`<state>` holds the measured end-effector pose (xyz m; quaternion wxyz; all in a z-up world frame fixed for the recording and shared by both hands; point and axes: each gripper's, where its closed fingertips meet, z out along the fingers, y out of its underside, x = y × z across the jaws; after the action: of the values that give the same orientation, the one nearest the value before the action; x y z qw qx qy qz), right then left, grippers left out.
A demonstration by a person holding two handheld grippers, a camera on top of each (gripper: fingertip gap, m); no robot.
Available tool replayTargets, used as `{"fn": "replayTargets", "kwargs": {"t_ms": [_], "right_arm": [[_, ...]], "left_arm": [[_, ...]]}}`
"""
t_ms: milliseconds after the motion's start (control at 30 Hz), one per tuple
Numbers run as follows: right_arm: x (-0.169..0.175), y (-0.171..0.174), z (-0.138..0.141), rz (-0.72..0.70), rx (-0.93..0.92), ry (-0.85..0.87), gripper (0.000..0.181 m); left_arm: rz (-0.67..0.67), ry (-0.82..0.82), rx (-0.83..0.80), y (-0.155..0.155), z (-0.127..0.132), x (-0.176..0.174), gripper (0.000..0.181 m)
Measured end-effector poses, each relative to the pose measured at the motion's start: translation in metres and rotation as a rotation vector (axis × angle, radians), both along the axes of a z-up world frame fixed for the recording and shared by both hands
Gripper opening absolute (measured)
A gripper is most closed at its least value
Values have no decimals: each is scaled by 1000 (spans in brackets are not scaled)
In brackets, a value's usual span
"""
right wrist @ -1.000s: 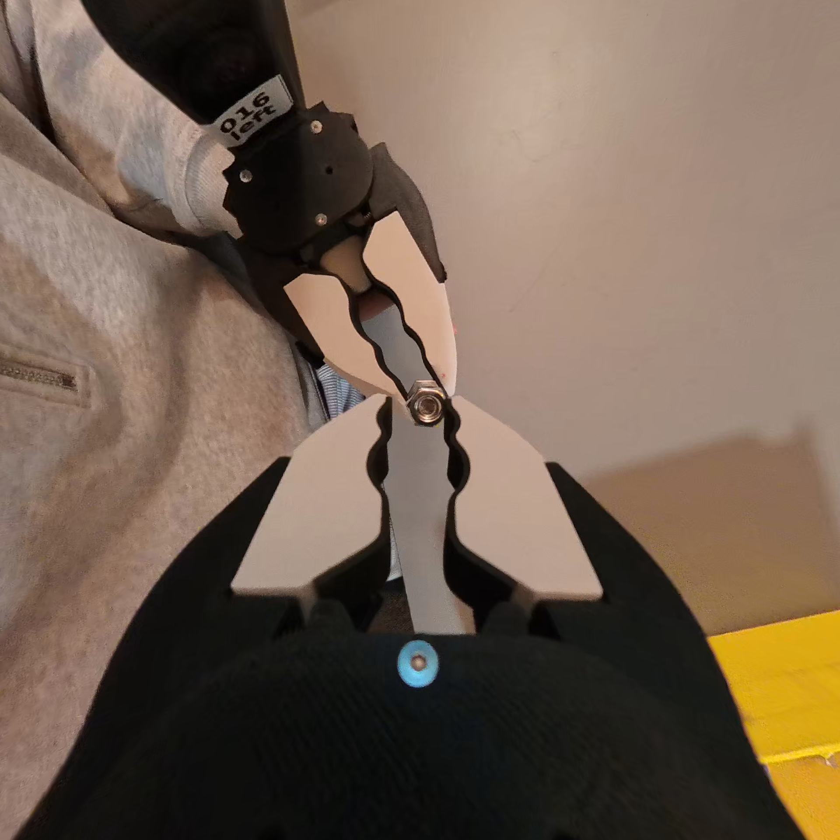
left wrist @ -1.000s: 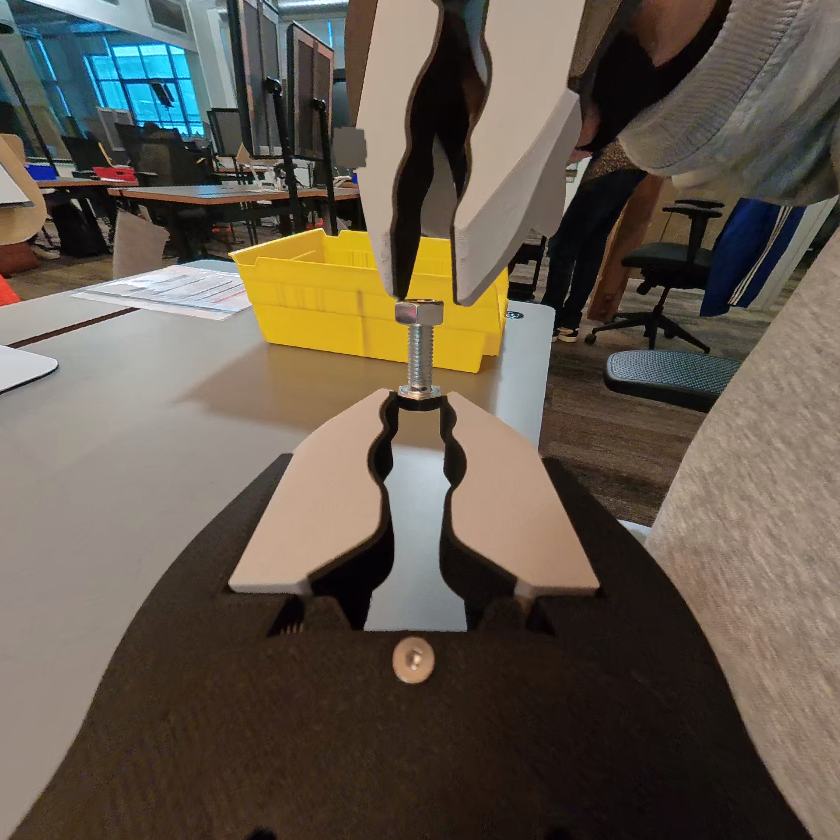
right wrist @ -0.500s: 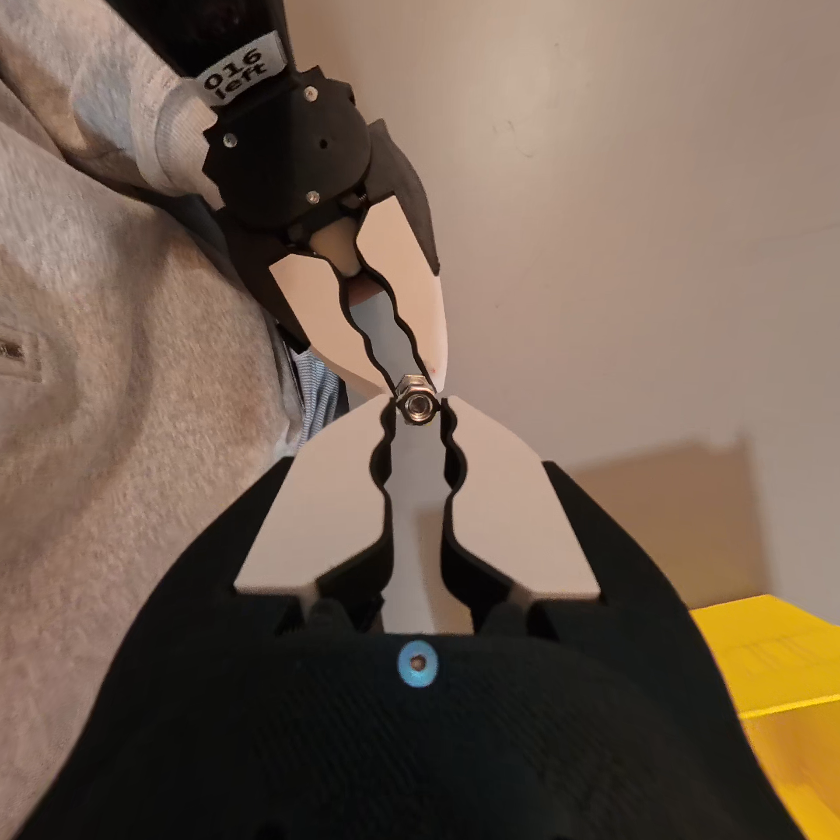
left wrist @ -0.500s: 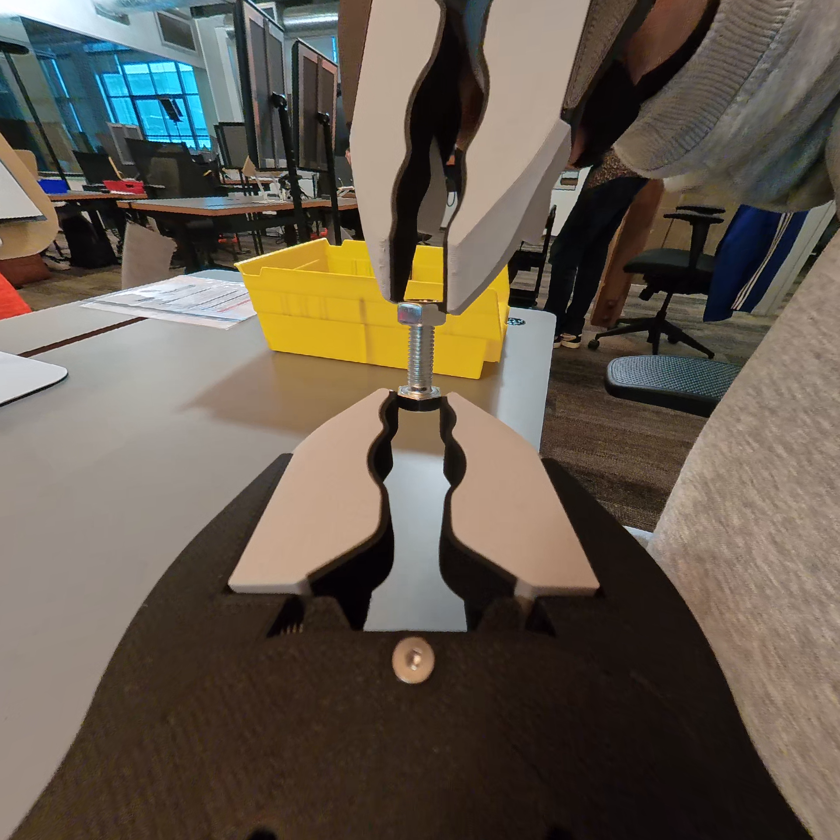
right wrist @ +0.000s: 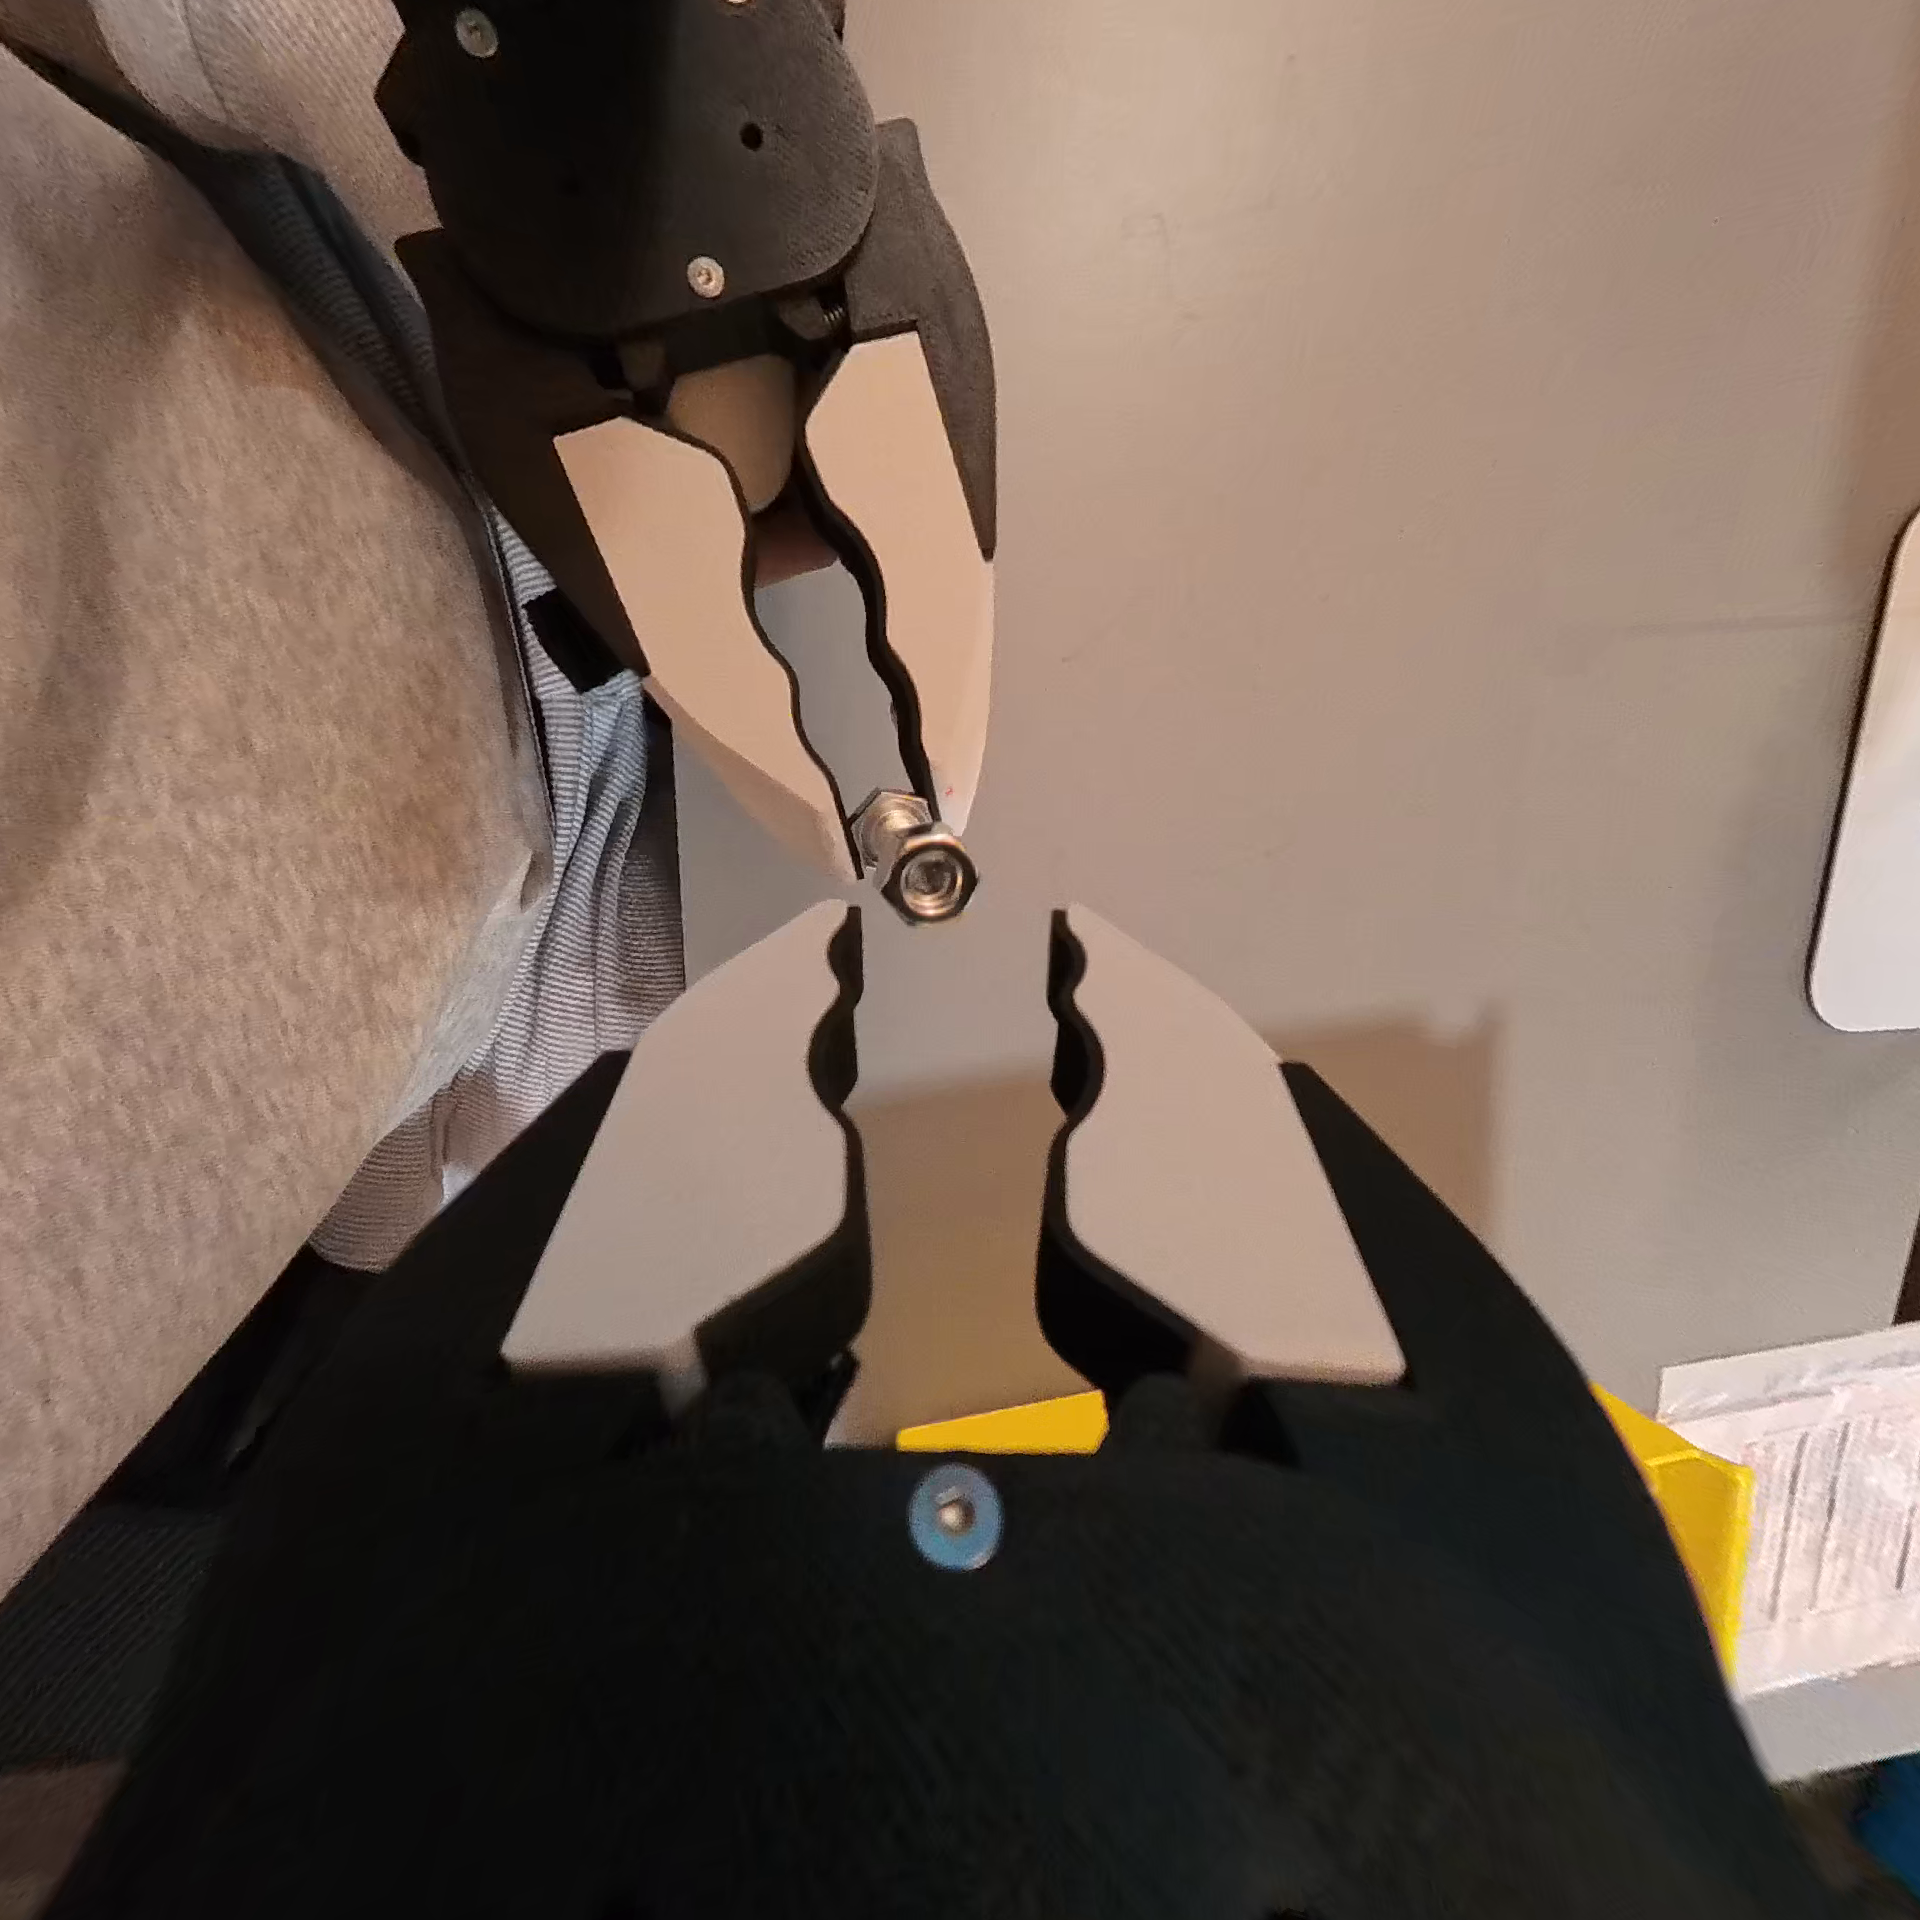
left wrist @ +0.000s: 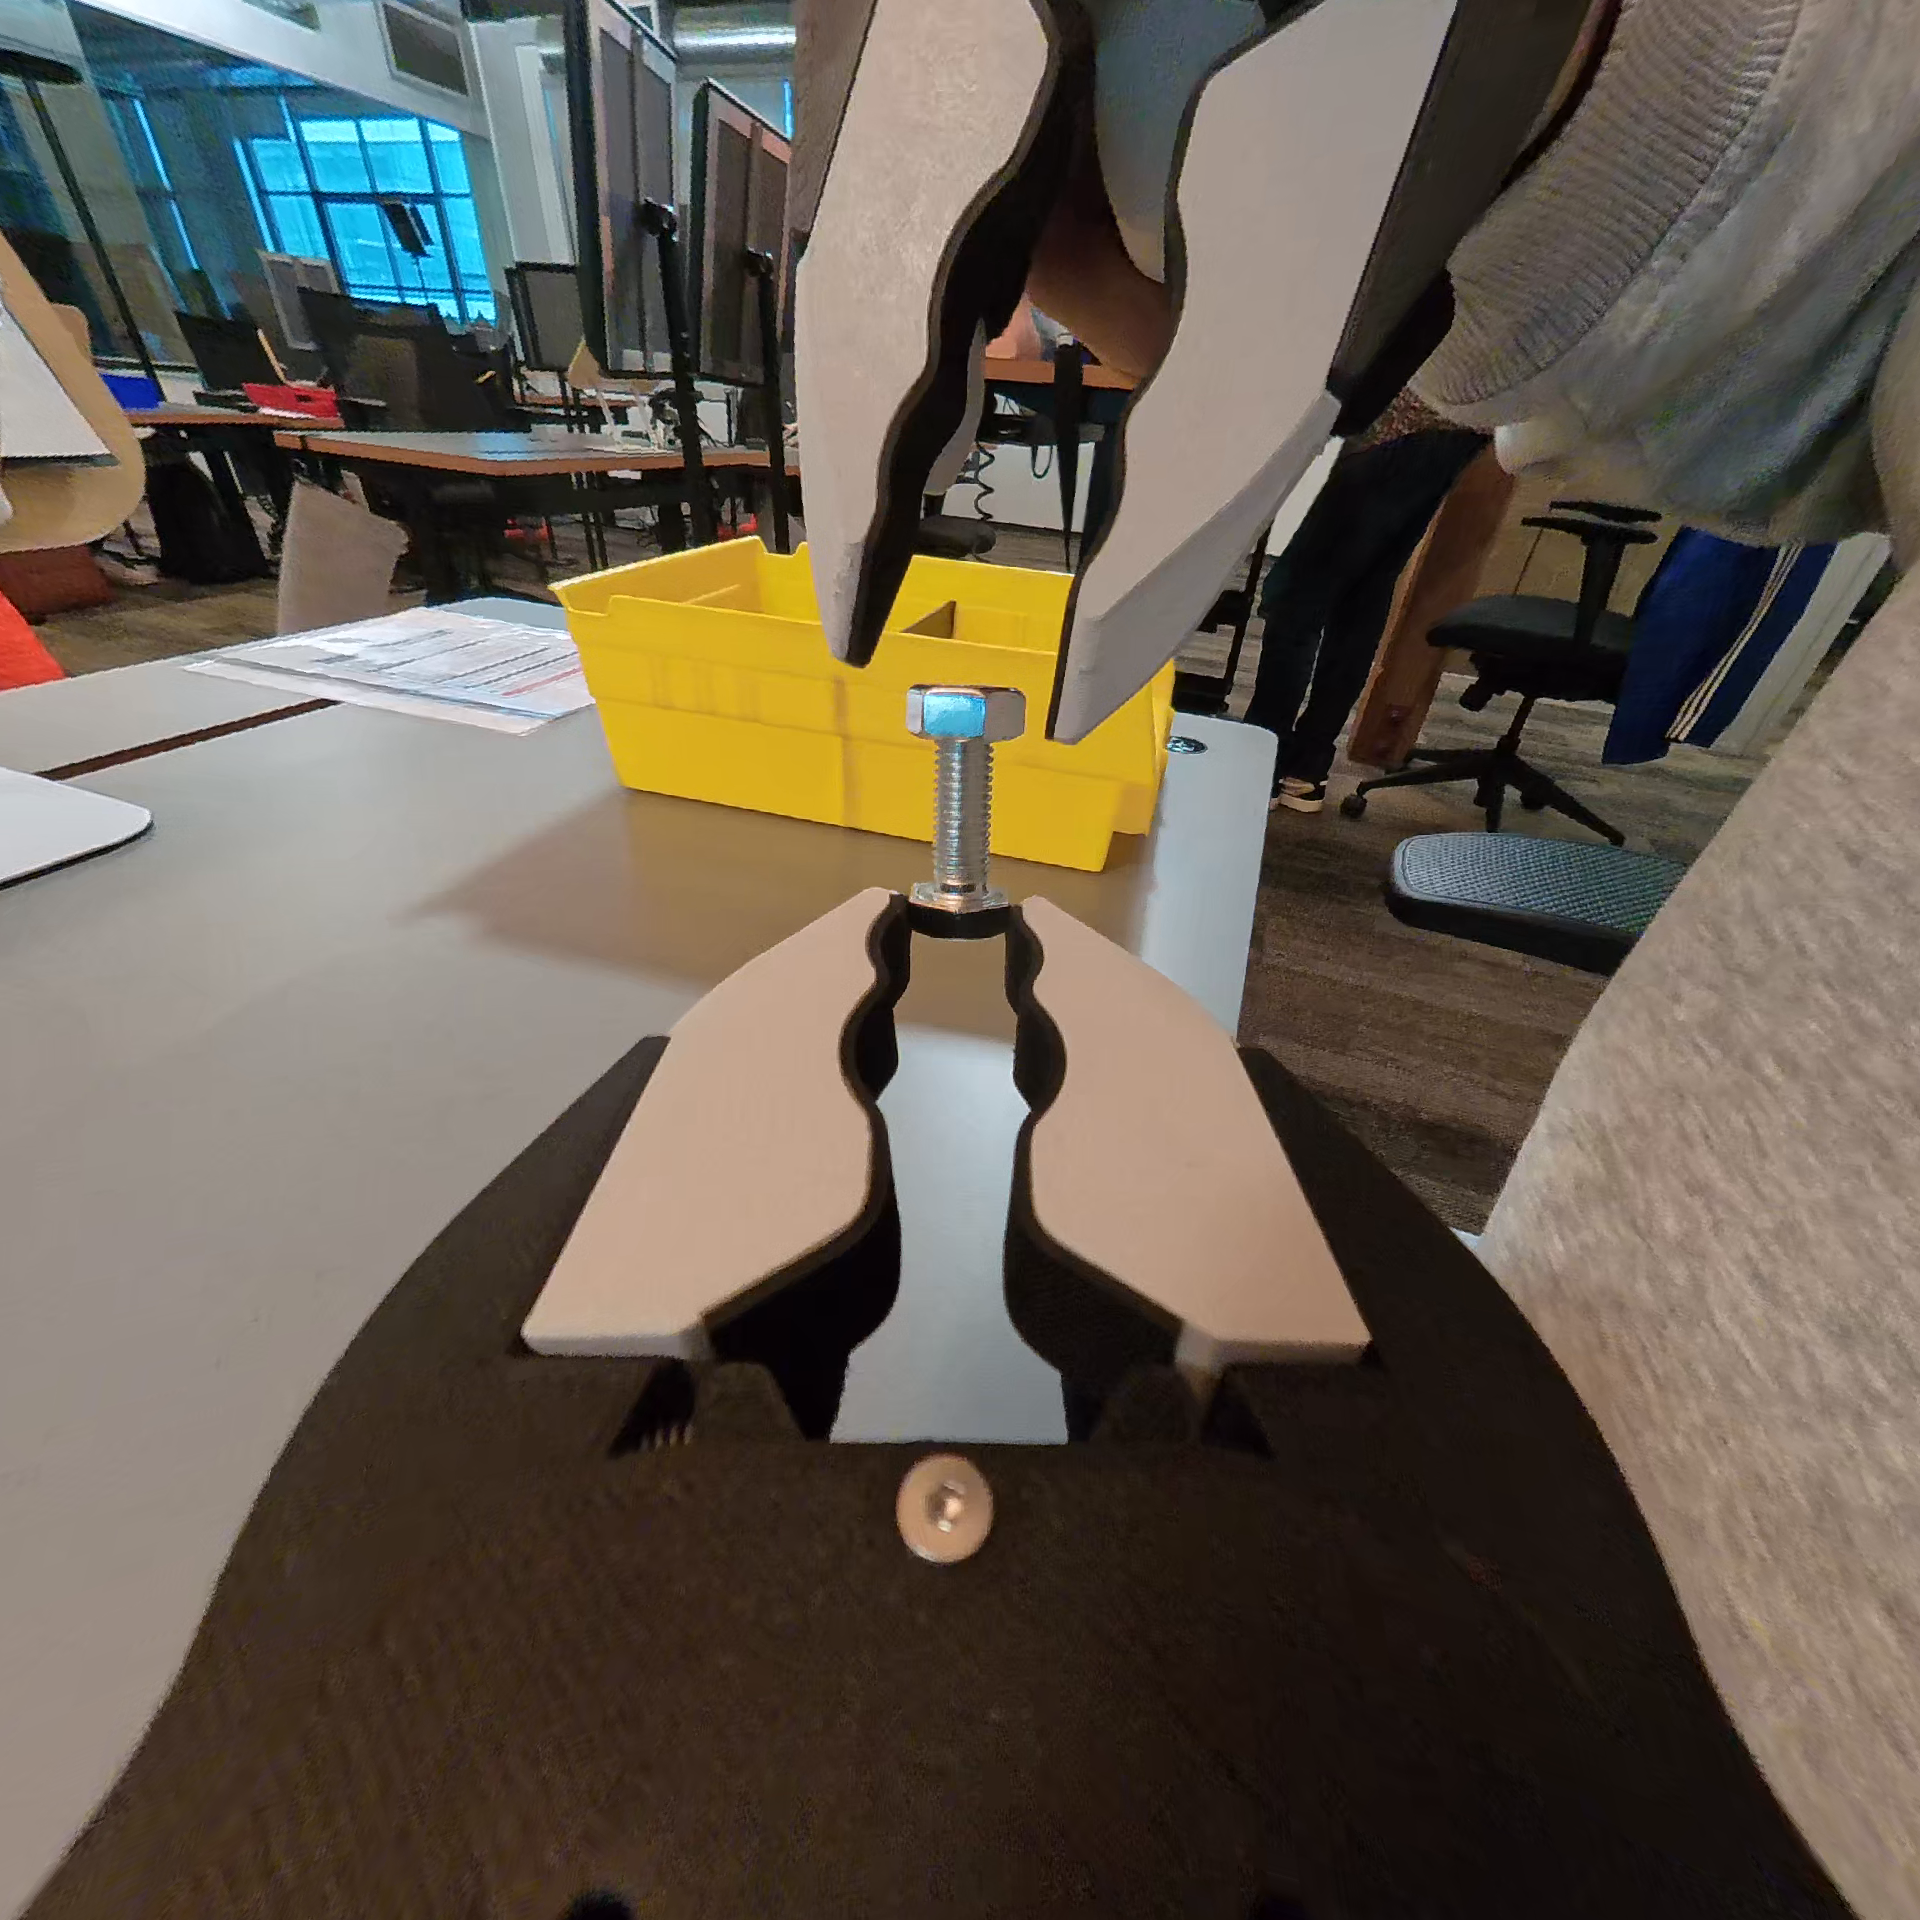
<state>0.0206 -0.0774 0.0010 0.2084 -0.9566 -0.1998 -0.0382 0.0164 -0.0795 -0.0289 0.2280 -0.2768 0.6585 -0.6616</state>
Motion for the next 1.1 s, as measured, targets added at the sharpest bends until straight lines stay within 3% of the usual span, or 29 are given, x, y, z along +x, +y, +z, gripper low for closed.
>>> {"fn": "replayTargets", "kwargs": {"t_ms": [433,1100], "right_arm": [[13,23,10,-118,249,41,36],[31,34,9,-176,399,111,36]], "left_arm": [[94,20,-34,18,1,13,18],[149,22,-63,32,3,20,18]]}}
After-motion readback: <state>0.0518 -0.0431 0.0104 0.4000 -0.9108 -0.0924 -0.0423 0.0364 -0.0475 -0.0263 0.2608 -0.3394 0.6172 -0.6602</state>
